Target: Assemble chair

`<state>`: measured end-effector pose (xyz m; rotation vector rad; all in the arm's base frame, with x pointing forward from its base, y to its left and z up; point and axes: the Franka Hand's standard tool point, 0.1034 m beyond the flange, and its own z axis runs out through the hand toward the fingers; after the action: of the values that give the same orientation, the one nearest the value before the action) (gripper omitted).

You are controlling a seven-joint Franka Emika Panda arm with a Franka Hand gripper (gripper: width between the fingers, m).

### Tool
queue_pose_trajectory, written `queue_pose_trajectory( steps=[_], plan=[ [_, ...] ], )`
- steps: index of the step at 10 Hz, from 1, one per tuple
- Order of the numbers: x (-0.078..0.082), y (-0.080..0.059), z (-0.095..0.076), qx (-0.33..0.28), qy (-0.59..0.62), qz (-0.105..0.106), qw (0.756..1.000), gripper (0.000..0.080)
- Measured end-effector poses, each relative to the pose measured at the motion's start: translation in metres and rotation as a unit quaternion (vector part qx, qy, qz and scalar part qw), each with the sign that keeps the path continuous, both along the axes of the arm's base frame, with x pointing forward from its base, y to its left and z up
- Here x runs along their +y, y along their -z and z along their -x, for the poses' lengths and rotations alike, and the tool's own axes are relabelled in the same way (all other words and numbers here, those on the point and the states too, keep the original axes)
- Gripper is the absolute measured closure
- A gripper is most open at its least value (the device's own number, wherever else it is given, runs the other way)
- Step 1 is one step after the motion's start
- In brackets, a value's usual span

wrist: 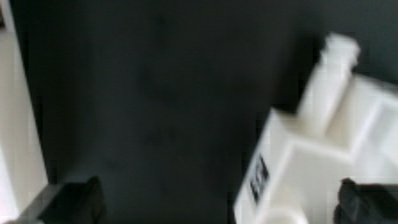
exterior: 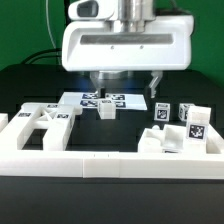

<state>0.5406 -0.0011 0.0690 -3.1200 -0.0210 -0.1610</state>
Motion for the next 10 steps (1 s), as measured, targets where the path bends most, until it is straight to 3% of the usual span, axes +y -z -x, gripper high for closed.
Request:
queue_pose_trajectory(
  steps=[2,6,8,10],
  plan=[
    [-0.008,0.011,0.027,0.012,-0.002,0.0,1.0,0.015],
    [-0.006,0.013,0.029,0.025,-0.001,-0.003,1.0,0.015],
    [0.001,0.015,0.038,0.1,0.006,-0.021,0.995,0.015],
    [-0.003,0.025,0.063,0.173,0.027,-0.022,0.984,0.015]
  ],
)
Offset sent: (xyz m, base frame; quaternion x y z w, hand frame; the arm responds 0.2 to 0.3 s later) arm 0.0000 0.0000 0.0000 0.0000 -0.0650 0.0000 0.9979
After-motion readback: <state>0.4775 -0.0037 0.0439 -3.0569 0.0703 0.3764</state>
